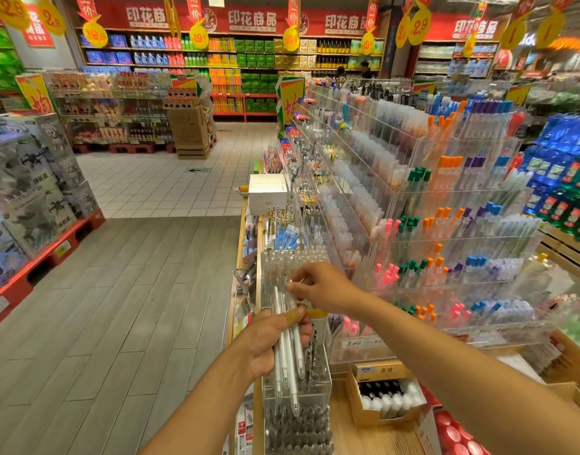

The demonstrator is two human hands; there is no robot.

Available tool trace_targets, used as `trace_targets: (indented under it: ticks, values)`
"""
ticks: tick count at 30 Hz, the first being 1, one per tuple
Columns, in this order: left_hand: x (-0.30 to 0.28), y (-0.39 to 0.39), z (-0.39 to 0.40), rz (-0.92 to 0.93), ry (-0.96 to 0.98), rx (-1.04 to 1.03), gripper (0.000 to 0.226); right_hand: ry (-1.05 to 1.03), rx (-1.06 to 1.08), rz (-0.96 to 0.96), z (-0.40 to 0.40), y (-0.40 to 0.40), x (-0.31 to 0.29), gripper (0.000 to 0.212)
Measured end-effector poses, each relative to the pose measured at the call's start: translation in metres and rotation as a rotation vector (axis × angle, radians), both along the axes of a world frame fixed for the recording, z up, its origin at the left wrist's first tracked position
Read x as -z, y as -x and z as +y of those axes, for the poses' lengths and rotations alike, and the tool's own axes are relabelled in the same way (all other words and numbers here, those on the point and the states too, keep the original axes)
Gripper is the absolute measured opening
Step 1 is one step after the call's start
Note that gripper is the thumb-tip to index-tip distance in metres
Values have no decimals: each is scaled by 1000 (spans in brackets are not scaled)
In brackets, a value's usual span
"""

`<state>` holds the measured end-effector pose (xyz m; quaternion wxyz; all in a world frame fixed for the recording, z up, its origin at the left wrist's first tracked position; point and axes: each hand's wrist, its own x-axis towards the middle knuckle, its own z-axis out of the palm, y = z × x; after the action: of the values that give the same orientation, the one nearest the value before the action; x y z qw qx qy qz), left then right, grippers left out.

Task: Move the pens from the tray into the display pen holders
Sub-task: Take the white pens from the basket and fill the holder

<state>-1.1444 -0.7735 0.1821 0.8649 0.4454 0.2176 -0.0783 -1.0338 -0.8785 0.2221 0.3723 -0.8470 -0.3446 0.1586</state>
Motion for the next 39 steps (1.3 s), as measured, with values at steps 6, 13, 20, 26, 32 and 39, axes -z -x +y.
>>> trace_targets:
  ticks: [6, 13, 20, 26, 32, 39]
  values:
    - [2, -2, 1, -5, 85, -58, 18, -129, 24, 304, -5, -7, -2, 16]
    - [10, -8, 8, 110, 274, -208, 14, -346, 159, 267, -11, -26, -21, 14]
    - [19, -7, 13, 178, 216, -274, 13, -174, 66, -325, -14, -31, -24, 10]
    - [13, -6, 11, 152, 209, -251, 13, -75, 26, -418, -12, -33, -12, 9]
    - [12, -5, 13, 141, 214, -246, 13, 59, -15, -467, -8, -39, 0, 5]
    - [12, -5, 15, 124, 219, -234, 13, 278, 13, -606, 11, -36, -2, 13]
